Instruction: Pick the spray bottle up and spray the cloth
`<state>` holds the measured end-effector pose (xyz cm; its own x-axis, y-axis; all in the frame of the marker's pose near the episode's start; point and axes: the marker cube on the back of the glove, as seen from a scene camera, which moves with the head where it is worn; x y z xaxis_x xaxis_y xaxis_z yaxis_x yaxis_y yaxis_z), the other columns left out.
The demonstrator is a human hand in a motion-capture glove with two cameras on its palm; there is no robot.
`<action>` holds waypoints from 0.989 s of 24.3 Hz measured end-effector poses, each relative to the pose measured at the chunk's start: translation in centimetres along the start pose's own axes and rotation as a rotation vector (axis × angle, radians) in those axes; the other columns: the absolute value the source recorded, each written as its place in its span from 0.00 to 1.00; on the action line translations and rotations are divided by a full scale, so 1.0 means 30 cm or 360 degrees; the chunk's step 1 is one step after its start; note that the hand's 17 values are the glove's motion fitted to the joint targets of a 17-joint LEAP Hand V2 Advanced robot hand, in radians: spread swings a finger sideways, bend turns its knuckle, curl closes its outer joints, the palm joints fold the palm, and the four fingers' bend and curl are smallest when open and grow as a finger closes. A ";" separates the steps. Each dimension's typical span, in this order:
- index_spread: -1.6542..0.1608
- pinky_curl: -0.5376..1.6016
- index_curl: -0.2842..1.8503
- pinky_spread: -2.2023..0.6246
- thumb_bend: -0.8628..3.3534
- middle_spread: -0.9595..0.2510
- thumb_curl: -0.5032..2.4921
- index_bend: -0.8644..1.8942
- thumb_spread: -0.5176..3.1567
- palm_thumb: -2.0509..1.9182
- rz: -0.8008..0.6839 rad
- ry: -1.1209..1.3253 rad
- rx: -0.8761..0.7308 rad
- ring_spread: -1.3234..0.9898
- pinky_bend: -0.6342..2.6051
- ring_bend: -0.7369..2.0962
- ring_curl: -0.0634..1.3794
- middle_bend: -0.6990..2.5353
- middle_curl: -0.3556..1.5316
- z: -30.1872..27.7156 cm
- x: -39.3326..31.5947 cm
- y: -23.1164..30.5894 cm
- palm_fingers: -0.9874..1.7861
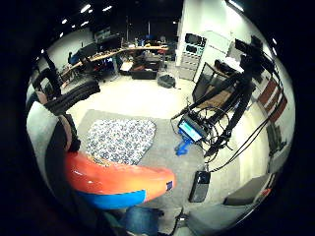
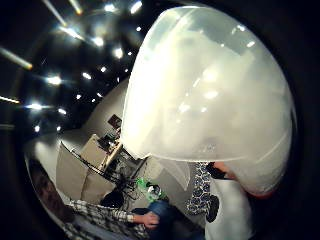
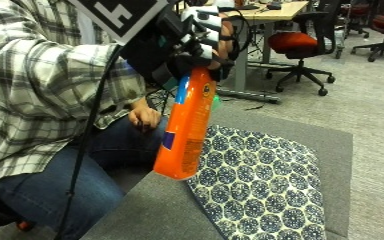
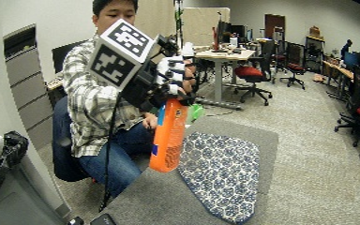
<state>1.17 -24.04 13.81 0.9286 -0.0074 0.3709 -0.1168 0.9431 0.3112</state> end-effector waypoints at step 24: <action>0.75 0.45 0.41 0.71 0.20 0.66 0.44 0.43 0.20 0.78 -0.0215 0.0528 -0.0479 0.48 0.35 0.48 0.38 0.40 0.48 0.370 -0.061 -0.010 0.83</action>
<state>-4.40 -27.99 22.73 0.9966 -0.0766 0.0294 0.0750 0.9959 0.0515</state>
